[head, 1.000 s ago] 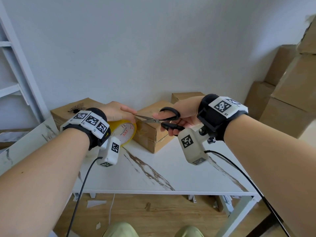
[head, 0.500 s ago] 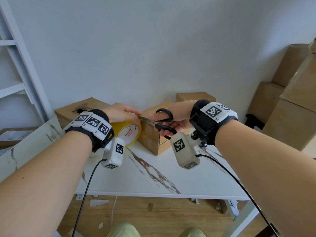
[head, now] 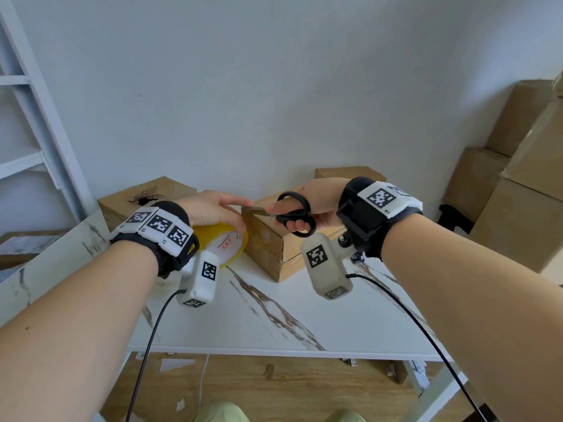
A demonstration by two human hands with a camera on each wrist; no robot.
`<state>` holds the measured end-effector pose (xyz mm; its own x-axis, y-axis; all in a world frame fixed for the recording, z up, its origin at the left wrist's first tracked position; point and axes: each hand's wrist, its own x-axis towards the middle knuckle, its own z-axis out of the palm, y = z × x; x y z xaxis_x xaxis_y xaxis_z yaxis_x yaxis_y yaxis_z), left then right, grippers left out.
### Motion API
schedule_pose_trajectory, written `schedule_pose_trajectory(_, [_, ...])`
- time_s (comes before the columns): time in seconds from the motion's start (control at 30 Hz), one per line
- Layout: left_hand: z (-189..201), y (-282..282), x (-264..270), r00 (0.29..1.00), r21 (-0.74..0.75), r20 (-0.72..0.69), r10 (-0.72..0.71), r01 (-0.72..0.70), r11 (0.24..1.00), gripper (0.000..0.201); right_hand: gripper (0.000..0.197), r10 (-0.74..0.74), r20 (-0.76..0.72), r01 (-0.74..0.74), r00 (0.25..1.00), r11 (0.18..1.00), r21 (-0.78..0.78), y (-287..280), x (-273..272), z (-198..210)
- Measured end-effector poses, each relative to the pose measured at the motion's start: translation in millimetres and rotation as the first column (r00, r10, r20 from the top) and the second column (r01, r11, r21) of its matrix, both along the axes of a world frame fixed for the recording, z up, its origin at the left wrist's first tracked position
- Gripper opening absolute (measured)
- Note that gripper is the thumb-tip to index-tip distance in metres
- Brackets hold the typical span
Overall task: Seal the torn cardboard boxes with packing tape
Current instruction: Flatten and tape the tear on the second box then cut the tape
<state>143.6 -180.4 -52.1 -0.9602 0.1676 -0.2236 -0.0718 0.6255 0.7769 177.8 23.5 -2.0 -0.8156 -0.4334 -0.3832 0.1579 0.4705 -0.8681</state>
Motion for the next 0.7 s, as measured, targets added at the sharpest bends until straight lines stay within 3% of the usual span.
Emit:
schedule_pose_trajectory(0.17, [-6.7,-2.2,-1.4,0.993,-0.132,-0.111,0.038,-0.053,0.99,0.07,0.022,-0.152,-0.061,0.147,0.987,0.986,-0.078,12.1,-8.5,8.1])
schedule_pose_trajectory(0.27, [-7.0,0.1,-3.4,0.972,-0.175,-0.223,0.072,-0.112,0.978,0.071,0.023,-0.192,-0.193,0.209,0.962,0.975,0.075,13.0,-16.7,4.5])
schedule_pose_trajectory(0.37, [-4.4,5.2,-1.8,0.956,-0.398,-0.293,0.02,-0.141,0.906,0.065,0.029,-0.26,-0.283,0.308,0.923,0.941,0.142,12.7,-24.6,-3.6])
schedule_pose_trajectory(0.43, [-6.8,8.1,0.2,0.971,-0.533,-0.235,-0.033,-0.101,0.84,0.06,0.03,-0.264,-0.299,0.327,0.917,0.926,0.188,13.3,-26.7,-7.3])
schedule_pose_trajectory(0.53, [-14.6,9.0,-2.0,0.992,-0.463,-0.129,-0.012,-0.049,0.885,0.057,0.023,-0.33,-0.303,0.4,0.894,0.892,0.21,21.4,-34.4,-10.6])
schedule_pose_trajectory(0.63, [-8.2,13.3,-2.6,0.949,-0.334,-0.297,0.109,-0.211,0.919,0.035,0.024,-0.437,-0.296,0.498,0.849,0.849,0.177,37.9,-41.5,-12.1])
schedule_pose_trajectory(0.7, [2.3,21.7,-4.4,0.903,-0.24,-0.391,0.177,-0.286,0.928,0.019,0.026,-0.453,-0.376,0.556,0.808,0.798,0.234,53.6,-44.0,-12.6])
